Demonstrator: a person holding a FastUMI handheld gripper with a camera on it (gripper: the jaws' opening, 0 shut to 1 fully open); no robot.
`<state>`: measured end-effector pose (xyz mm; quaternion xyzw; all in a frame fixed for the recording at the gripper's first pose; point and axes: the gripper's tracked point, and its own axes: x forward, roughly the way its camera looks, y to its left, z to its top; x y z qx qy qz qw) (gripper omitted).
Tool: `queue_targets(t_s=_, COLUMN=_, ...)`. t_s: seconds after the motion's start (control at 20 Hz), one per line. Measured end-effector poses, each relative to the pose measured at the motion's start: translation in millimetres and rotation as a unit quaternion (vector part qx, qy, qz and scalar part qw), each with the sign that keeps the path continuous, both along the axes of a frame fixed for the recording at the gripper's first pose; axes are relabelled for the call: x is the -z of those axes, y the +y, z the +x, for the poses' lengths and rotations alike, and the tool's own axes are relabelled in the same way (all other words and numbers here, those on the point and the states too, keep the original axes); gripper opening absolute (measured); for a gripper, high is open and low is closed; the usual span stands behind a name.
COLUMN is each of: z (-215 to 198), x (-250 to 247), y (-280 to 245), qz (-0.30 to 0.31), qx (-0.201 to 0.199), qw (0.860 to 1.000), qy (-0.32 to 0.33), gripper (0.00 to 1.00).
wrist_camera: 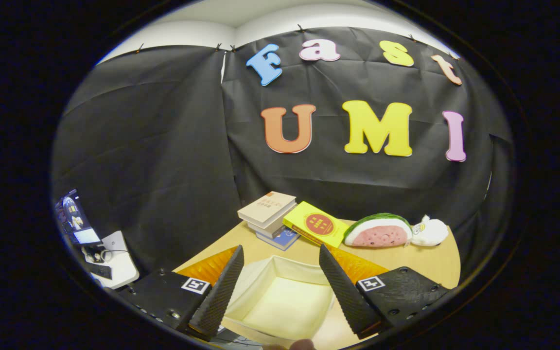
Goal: Open the storage box then place both shoes into the box .Put the left shoe in first, then the right shoe, with the right side of both shoes facing outward in a uniform manner.
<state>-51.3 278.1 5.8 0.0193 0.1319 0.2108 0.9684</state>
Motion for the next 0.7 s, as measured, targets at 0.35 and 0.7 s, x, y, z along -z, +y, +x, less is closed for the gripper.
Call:
queue_targets(t_s=0.35, z=10.0, x=25.9, y=-176.1, qz=0.01, qx=0.107, qw=0.994, qy=0.0, gripper=0.95)
queue_targets(t_s=0.7, z=11.3, x=116.9, y=-271.0, qz=0.028, qx=0.141, qw=0.985, qy=0.092, gripper=0.94)
